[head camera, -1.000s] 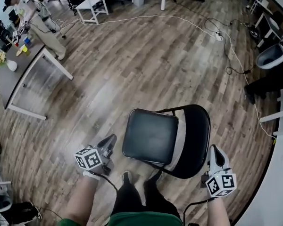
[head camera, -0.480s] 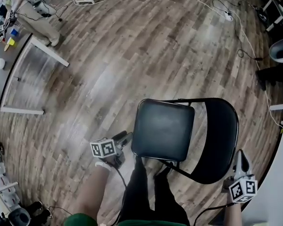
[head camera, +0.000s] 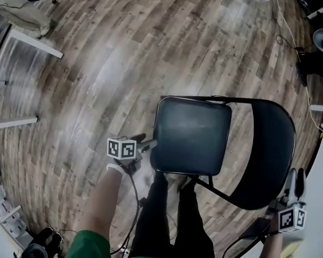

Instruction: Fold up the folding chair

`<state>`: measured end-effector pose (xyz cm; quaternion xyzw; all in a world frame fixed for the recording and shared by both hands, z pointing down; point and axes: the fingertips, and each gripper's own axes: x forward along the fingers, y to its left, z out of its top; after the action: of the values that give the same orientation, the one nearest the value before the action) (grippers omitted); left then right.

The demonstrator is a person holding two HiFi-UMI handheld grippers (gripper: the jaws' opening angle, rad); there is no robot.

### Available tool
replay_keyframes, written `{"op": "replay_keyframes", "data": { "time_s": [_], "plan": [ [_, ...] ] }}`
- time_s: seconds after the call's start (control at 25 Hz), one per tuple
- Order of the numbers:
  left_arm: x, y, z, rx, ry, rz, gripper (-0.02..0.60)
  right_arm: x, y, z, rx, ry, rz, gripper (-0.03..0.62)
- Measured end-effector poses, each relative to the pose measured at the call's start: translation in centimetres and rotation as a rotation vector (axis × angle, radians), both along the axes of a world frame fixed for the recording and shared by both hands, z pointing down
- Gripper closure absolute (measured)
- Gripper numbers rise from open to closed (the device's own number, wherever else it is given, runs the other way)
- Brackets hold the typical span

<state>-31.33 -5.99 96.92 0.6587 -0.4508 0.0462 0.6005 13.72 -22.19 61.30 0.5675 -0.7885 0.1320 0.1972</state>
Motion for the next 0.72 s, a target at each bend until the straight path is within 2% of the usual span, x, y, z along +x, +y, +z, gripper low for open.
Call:
{"op": "replay_keyframes", "data": {
  "time_s": [0.12,0.36,0.48,0.56,0.72],
  "plan": [
    [0.7,0.8,2.9,-0.041,0.046,0.045,0.219,-0.4,0.2,1.7,-0.063,0.027,0.002,0.374],
    [2.6,3.3,8.5,-0.125,0.109,0.132,0.204,0.4,2.5,5.6,-0.208,0.13,-0.004,0.31],
    [3.1,4.1,10.5,-0.162,0.137,0.175,0.204,0.9,3.2,7.2,-0.291,0.114,0.007,0.309],
    [3.0,4.1,11.5,-0.17,0.159,0.189,0.204,0.4,3.4,8.4,-0.337,0.088,0.0,0.309],
    [4.3,3.8,11.9,-0.148,0.272,0.187,0.204,-0.7,3.8,9.3,-0.38,0.117,-0.046,0.309]
  ]
}}
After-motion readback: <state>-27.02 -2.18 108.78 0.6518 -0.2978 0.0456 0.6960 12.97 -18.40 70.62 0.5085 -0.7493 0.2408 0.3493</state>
